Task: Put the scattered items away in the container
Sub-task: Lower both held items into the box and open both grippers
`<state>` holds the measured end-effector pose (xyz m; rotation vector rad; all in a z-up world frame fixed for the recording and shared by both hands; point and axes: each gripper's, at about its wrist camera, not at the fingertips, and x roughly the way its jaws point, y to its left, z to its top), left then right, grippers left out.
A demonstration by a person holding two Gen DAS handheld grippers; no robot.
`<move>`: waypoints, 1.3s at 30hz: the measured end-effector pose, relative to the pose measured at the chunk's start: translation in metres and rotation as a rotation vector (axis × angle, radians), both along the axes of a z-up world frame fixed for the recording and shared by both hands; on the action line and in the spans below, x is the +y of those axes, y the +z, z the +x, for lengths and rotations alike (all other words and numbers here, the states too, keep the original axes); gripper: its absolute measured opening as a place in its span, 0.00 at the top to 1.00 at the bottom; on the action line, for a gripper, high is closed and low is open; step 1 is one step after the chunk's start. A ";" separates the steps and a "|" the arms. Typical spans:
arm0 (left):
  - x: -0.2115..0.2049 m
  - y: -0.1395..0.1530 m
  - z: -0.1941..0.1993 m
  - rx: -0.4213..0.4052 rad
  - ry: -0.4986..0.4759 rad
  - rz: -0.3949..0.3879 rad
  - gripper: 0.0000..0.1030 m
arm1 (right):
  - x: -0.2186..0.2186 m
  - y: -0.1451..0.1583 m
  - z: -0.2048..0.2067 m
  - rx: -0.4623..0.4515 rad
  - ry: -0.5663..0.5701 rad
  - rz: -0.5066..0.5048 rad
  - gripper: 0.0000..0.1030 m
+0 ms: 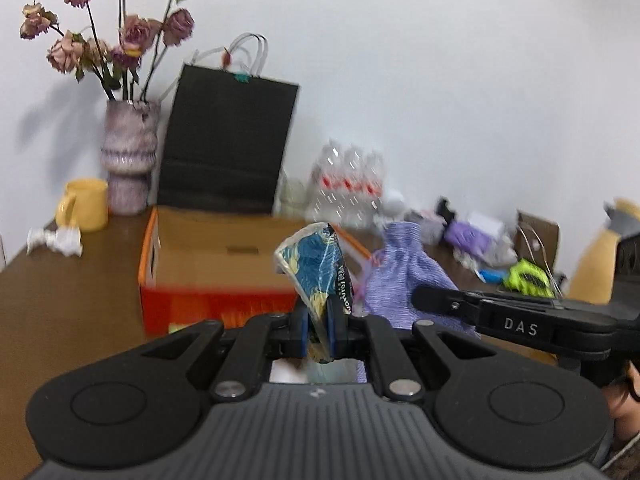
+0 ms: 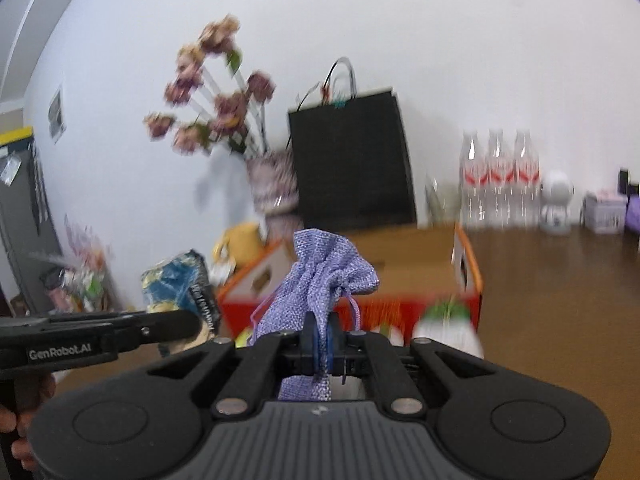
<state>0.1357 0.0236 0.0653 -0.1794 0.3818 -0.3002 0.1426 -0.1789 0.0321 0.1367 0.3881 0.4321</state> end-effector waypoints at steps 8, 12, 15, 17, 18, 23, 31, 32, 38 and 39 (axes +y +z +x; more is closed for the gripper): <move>0.023 -0.009 0.120 0.066 0.118 -0.072 0.91 | 0.005 -0.003 0.131 0.049 -0.078 0.071 0.96; 0.037 -0.031 0.165 0.138 0.145 -0.101 0.91 | 0.010 -0.025 0.178 0.110 -0.095 0.082 0.96; 0.040 -0.042 0.180 0.185 0.146 -0.083 0.77 | 0.014 -0.036 0.202 0.142 -0.099 0.063 0.88; 0.039 -0.047 0.183 0.204 0.162 -0.058 0.05 | 0.017 -0.040 0.209 0.155 -0.119 0.026 0.50; 0.037 -0.047 0.182 0.199 0.186 -0.037 0.00 | 0.018 -0.042 0.210 0.163 -0.135 0.002 0.29; 0.035 -0.044 0.180 0.181 0.219 0.012 0.00 | 0.029 -0.041 0.204 0.180 -0.125 -0.137 0.00; 0.026 -0.045 0.179 0.199 0.242 0.067 0.00 | 0.036 -0.038 0.196 0.189 -0.112 -0.199 0.00; 0.026 -0.045 0.179 0.200 0.242 0.069 0.00 | 0.036 -0.038 0.195 0.191 -0.113 -0.200 0.00; 0.021 -0.036 0.166 0.173 0.253 0.086 0.00 | 0.034 -0.032 0.186 0.179 -0.109 -0.196 0.00; 0.020 -0.032 0.161 0.161 0.253 0.088 0.00 | 0.033 -0.029 0.182 0.172 -0.108 -0.194 0.00</move>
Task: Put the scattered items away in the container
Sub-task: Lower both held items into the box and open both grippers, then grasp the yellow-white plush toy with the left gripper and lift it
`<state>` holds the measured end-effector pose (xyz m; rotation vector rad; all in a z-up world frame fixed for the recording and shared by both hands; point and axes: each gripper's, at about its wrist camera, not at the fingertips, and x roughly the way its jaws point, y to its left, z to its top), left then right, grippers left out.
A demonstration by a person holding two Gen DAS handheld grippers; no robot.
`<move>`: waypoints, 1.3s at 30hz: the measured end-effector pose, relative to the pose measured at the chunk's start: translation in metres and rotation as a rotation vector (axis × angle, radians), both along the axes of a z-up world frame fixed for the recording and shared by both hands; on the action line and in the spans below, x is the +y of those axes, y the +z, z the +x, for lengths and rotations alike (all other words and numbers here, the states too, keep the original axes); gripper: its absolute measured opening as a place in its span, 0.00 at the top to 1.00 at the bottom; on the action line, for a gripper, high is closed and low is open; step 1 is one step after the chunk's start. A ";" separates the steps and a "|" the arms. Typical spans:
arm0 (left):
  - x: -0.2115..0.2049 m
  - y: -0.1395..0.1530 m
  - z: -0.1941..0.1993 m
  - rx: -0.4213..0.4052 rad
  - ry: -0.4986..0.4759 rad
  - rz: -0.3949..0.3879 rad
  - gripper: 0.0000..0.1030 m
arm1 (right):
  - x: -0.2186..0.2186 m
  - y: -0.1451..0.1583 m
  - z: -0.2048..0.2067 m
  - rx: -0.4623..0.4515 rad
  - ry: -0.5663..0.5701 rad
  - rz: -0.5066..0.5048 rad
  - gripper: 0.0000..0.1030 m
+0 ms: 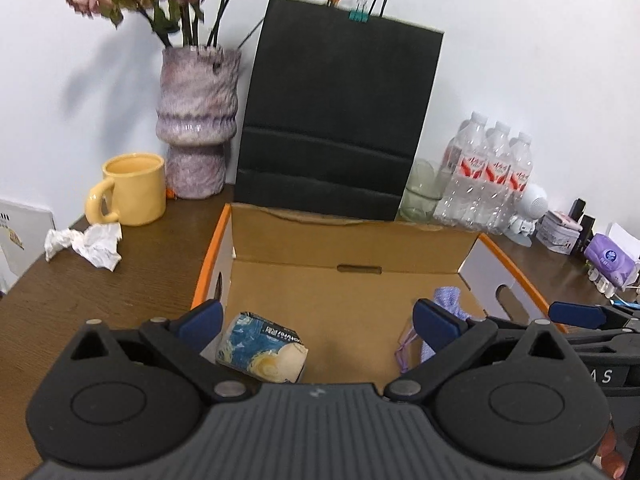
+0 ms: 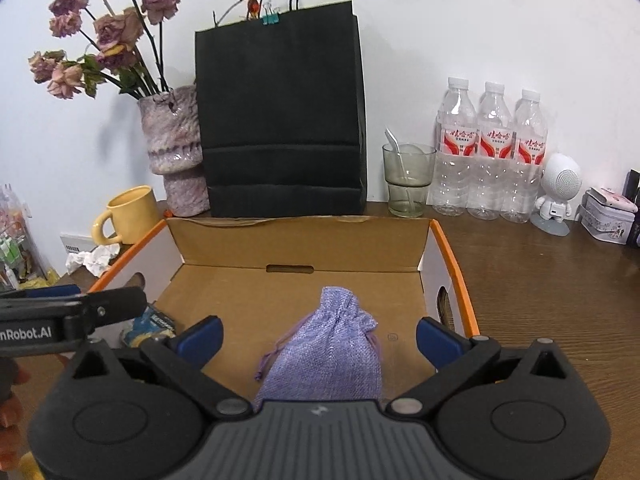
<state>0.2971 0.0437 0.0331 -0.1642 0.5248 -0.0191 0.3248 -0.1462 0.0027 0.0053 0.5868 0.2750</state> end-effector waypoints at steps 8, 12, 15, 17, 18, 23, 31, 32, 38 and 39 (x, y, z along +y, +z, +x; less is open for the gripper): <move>0.001 0.013 -0.061 -0.074 -0.019 0.011 0.00 | -0.026 0.021 -0.058 -0.078 0.008 0.022 0.00; 0.008 0.006 -0.091 -0.057 -0.008 0.025 0.00 | -0.048 0.018 -0.093 -0.086 -0.006 0.016 0.00; 0.015 -0.002 -0.111 -0.033 0.006 0.023 0.00 | -0.061 0.007 -0.115 -0.069 -0.019 0.001 0.00; 0.018 -0.008 -0.122 -0.018 0.009 0.018 0.00 | -0.069 -0.001 -0.127 -0.052 -0.031 -0.009 0.00; 0.020 -0.011 -0.127 -0.009 0.010 0.017 0.00 | -0.073 -0.006 -0.133 -0.042 -0.037 -0.013 0.00; 0.017 -0.029 -0.146 0.043 -0.002 0.032 0.00 | -0.083 -0.035 -0.151 0.015 -0.046 -0.024 0.00; 0.003 -0.052 -0.144 0.116 -0.044 0.044 0.00 | -0.072 -0.058 -0.145 0.066 -0.031 -0.071 0.00; 0.001 -0.053 -0.144 0.117 -0.047 0.044 0.00 | -0.071 -0.059 -0.143 0.069 -0.026 -0.076 0.00; -0.005 -0.057 -0.138 0.129 -0.061 0.054 0.00 | -0.061 -0.065 -0.126 0.095 -0.016 -0.103 0.01; -0.006 -0.060 -0.136 0.135 -0.064 0.060 0.00 | -0.060 -0.066 -0.123 0.100 -0.018 -0.106 0.02</move>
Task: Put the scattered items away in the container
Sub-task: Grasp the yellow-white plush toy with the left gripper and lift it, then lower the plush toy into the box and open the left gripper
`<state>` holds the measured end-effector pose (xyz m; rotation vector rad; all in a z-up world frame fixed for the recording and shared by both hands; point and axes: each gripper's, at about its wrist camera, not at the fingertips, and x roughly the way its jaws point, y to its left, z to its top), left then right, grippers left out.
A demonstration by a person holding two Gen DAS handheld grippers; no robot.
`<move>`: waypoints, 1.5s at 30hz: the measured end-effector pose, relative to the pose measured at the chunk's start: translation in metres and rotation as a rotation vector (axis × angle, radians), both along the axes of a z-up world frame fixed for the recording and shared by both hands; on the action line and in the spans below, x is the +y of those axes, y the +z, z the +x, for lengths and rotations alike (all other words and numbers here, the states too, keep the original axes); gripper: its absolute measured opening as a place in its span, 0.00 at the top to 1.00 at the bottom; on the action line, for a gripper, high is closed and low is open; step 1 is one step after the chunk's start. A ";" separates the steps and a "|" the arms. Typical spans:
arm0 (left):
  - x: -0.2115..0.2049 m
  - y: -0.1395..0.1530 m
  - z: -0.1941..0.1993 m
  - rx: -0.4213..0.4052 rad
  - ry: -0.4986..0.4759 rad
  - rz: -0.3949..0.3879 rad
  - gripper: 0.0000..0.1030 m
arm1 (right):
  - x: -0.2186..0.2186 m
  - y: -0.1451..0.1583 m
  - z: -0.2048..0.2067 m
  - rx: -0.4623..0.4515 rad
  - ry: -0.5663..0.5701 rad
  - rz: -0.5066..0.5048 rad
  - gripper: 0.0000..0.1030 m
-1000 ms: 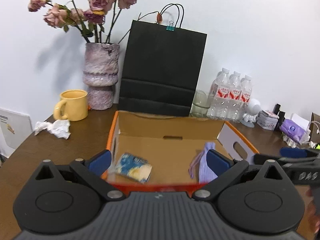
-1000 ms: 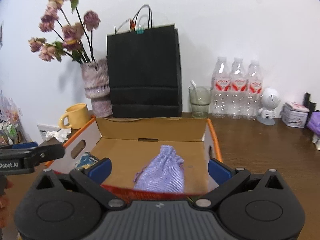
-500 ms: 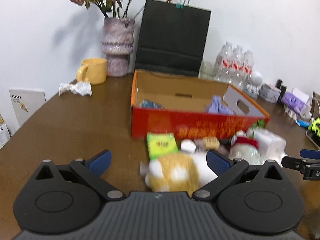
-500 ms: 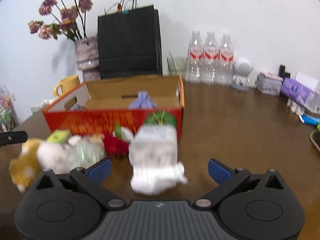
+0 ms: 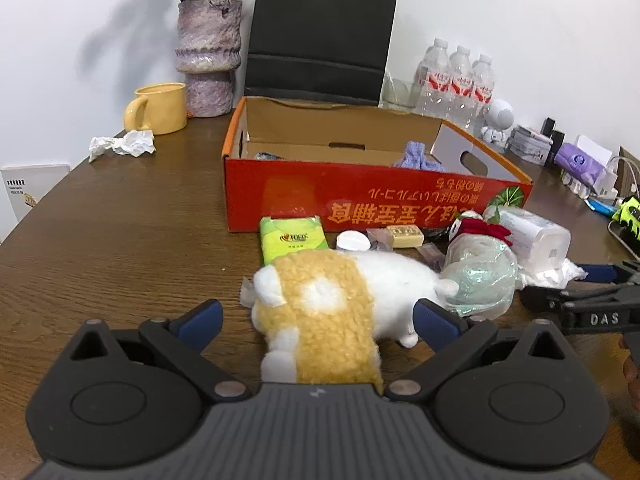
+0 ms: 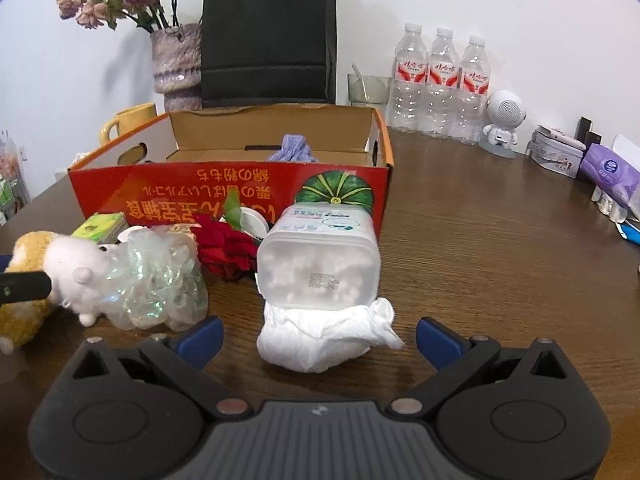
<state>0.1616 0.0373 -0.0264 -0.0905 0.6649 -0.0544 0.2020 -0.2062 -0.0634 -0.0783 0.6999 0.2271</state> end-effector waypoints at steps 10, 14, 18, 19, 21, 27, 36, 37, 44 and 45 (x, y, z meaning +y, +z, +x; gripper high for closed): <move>-0.004 -0.010 -0.004 -0.010 -0.017 0.002 0.39 | -0.007 0.000 -0.005 -0.001 0.037 0.078 0.65; 0.001 -0.005 -0.017 -0.053 -0.007 -0.014 0.40 | -0.014 0.010 -0.025 -0.055 0.030 0.113 0.67; 0.006 0.004 -0.029 -0.084 -0.011 -0.028 0.40 | -0.023 0.023 -0.045 -0.107 0.024 0.159 0.68; 0.007 0.006 -0.032 -0.090 -0.011 -0.031 0.40 | -0.025 0.026 -0.049 -0.118 0.024 0.169 0.68; 0.007 0.011 -0.037 -0.100 -0.015 -0.036 0.40 | -0.028 0.032 -0.057 -0.136 0.028 0.182 0.68; 0.004 0.024 -0.047 -0.132 -0.031 -0.039 0.40 | -0.027 0.047 -0.066 -0.168 0.045 0.203 0.68; 0.005 0.048 -0.038 -0.198 -0.039 -0.038 0.40 | -0.011 0.063 -0.055 -0.205 0.090 0.229 0.67; 0.005 0.051 -0.035 -0.206 -0.044 -0.037 0.40 | -0.009 0.066 -0.051 -0.212 0.095 0.232 0.67; 0.010 0.076 0.012 -0.242 -0.049 -0.038 0.40 | 0.008 0.091 -0.001 -0.247 0.110 0.247 0.67; 0.011 0.078 0.022 -0.248 -0.045 -0.042 0.40 | 0.011 0.094 0.009 -0.248 0.110 0.252 0.67</move>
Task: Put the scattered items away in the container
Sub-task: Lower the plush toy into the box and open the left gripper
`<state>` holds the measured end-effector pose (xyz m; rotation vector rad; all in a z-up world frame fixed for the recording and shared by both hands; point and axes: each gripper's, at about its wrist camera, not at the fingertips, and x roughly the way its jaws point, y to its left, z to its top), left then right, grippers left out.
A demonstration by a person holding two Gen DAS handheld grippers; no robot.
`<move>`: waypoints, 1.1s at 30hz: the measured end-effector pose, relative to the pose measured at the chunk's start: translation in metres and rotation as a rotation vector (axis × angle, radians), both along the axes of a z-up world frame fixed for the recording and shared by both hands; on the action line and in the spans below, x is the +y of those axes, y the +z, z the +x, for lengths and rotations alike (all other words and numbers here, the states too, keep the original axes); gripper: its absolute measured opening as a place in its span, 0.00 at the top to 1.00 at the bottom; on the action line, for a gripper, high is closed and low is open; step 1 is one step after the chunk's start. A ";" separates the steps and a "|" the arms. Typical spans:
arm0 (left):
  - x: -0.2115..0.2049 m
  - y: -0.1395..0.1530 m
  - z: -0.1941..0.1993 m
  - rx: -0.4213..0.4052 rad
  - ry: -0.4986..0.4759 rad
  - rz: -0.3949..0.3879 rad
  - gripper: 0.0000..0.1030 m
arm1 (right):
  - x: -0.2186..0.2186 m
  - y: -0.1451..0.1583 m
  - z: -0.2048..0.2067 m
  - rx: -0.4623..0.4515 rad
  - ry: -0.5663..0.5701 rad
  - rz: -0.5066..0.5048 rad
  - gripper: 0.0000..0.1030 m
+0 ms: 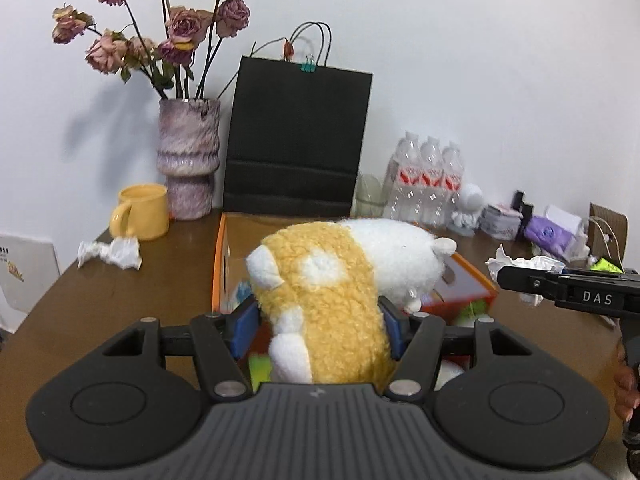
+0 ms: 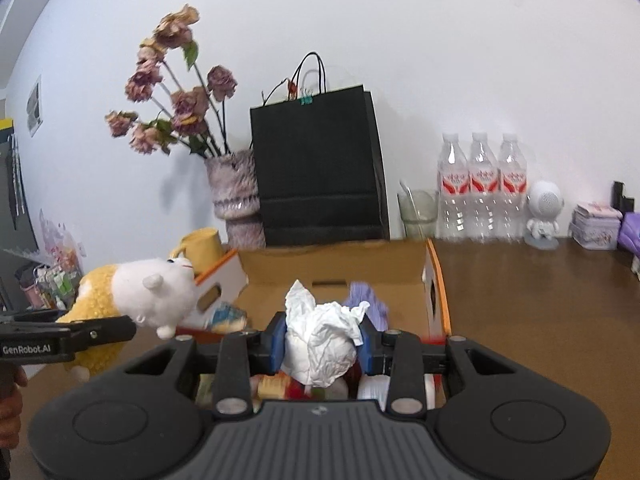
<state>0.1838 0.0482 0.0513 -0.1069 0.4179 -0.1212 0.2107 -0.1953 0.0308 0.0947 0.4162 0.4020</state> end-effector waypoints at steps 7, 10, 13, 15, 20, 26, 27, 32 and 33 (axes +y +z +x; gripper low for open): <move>-0.001 -0.003 0.078 0.009 0.032 -0.030 0.40 | 0.016 -0.004 0.077 0.039 -0.027 0.010 0.67; -0.002 -0.011 0.105 0.025 0.044 -0.031 0.40 | 0.021 -0.013 0.108 0.064 -0.044 0.003 0.67; -0.006 -0.022 0.127 0.063 0.035 -0.008 0.40 | 0.026 -0.024 0.131 0.089 -0.046 -0.007 0.67; -0.007 -0.029 0.136 0.083 0.032 0.007 0.40 | 0.028 -0.030 0.142 0.105 -0.046 -0.017 0.67; -0.008 -0.040 0.149 0.119 0.024 0.012 0.25 | 0.033 -0.040 0.154 0.130 -0.051 -0.060 0.52; -0.018 -0.038 0.148 0.108 0.043 0.091 0.00 | 0.043 -0.045 0.155 0.175 -0.072 -0.157 0.02; -0.018 -0.037 0.147 0.112 0.048 0.099 0.00 | 0.044 -0.045 0.155 0.185 -0.073 -0.171 0.01; -0.018 -0.039 0.151 0.145 0.069 0.108 0.00 | 0.044 -0.047 0.155 0.217 -0.082 -0.183 0.00; -0.017 -0.039 0.151 0.149 0.071 0.107 0.00 | 0.044 -0.047 0.155 0.218 -0.082 -0.183 0.00</move>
